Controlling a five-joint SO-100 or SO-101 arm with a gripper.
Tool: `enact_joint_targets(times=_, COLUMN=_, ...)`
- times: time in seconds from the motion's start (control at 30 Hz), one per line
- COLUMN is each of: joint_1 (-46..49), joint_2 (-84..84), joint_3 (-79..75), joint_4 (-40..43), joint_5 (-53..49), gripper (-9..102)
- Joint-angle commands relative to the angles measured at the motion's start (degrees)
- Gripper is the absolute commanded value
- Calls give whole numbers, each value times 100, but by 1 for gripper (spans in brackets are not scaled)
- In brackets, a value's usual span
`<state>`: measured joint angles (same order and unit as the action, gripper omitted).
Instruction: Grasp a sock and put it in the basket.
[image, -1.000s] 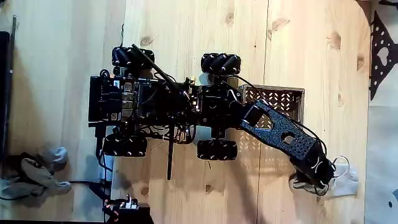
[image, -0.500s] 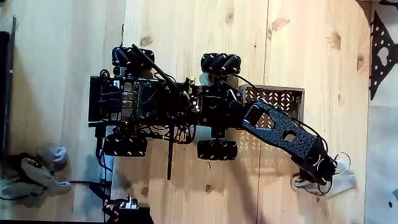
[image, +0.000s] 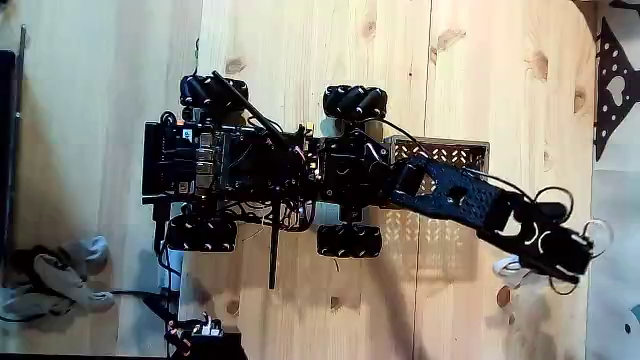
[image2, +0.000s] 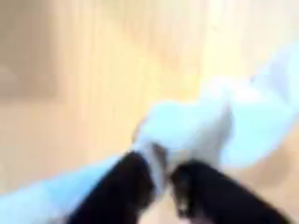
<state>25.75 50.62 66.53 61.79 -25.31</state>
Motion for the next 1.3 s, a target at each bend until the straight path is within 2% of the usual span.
enact_joint_targets(times=0.0, joint_1=-97, joint_2=923, joint_3=-185, joint_4=378, joint_5=387, gripper=0)
enact_joint_targets(times=0.43, joint_1=-896, joint_2=4790, joint_3=-185, joint_4=2373, joint_5=1617, gripper=0)
enact_joint_targets(times=0.6, joint_1=-835, joint_2=5722, joint_3=-149, joint_4=2909, joint_5=1644, gripper=0)
enact_joint_targets(times=1.0, joint_1=-615, joint_2=7655, joint_3=-97, joint_4=4816, joint_5=1151, gripper=0)
enact_joint_targets(times=1.27, joint_1=-1204, joint_2=8657, joint_3=562, joint_4=4720, joint_5=1696, gripper=0)
